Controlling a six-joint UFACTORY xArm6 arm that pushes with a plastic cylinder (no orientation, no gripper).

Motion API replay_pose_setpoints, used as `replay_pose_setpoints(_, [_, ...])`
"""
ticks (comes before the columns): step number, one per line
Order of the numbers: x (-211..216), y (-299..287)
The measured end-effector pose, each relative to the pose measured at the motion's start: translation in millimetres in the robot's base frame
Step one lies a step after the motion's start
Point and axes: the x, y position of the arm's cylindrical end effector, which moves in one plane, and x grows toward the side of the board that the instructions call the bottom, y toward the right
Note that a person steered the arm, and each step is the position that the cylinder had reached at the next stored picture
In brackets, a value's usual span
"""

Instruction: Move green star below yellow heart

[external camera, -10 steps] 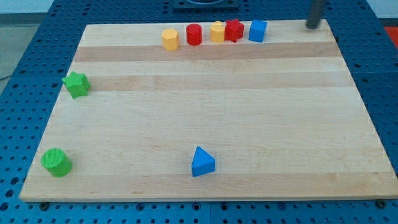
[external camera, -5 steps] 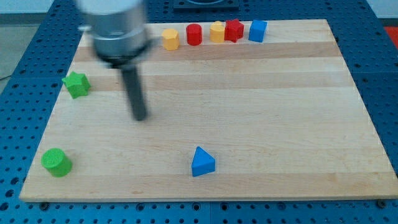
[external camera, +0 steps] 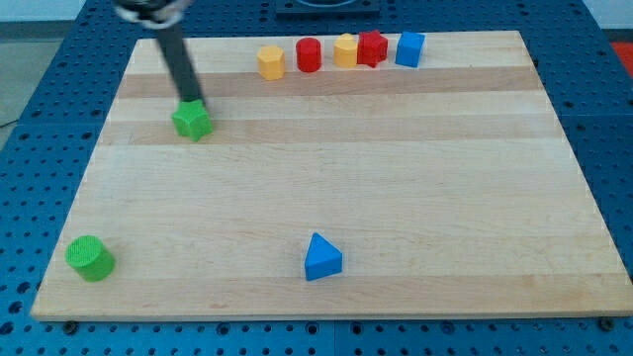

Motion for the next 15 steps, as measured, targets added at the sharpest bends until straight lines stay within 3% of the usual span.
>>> replay_pose_setpoints(1, [7, -26])
replay_pose_setpoints(2, [26, -116])
replay_pose_setpoints(3, [45, -151])
replay_pose_setpoints(4, [53, -109])
replay_pose_setpoints(6, [48, 64])
replay_pose_setpoints(7, [41, 109])
replay_pose_setpoints(9, [24, 71])
replay_pose_setpoints(11, [-28, 102])
replay_pose_setpoints(13, [54, 58])
replay_pose_setpoints(14, [49, 89])
replay_pose_setpoints(15, [11, 108])
